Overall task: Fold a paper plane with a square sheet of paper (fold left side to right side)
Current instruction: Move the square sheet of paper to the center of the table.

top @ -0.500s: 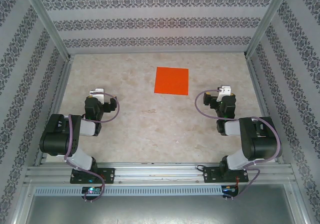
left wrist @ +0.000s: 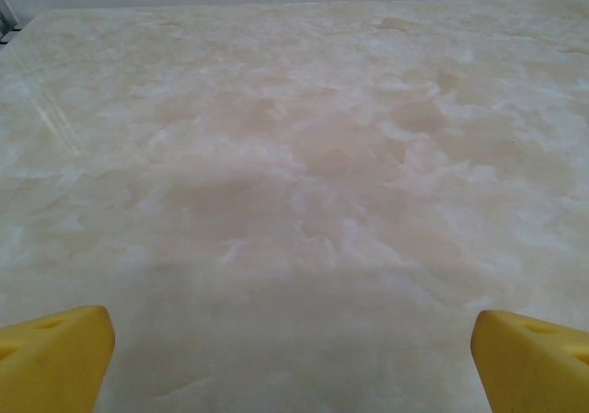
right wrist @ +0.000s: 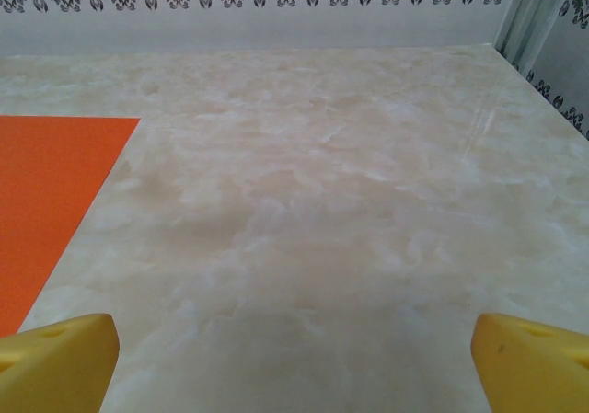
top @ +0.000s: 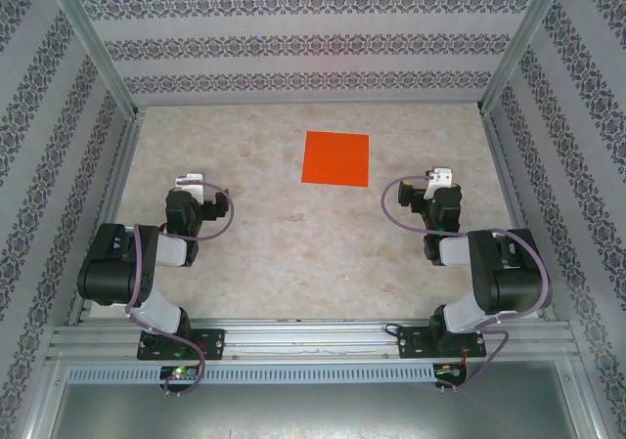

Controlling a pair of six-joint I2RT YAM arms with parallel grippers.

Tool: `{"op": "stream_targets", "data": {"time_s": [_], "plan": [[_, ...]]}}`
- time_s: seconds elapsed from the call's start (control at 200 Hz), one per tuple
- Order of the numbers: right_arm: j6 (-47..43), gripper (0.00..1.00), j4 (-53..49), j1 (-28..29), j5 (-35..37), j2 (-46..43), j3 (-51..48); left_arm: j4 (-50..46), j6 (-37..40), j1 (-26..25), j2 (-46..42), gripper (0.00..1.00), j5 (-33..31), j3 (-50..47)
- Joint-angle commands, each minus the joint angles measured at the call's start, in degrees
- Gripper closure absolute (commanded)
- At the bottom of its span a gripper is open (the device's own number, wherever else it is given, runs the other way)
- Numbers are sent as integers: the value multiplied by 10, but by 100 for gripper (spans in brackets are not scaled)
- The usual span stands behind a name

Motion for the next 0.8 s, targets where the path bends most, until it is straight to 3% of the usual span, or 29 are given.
{"op": "stream_targets", "data": {"time_s": [0.0,0.565,0.714,0.794], "plan": [[1,2,13,5,9,2,10,4,0,6,1,0,6,13],[4,2,12,1,4,-2,11,4,0,6,1,0,7,13],[0,2,-104,-2,-18,-70,45,0,-11,6,-14,0,-21,10],[0,2,-200,4,-21,-119,72,-64,-11,6,-69,0,-27,18]]}}
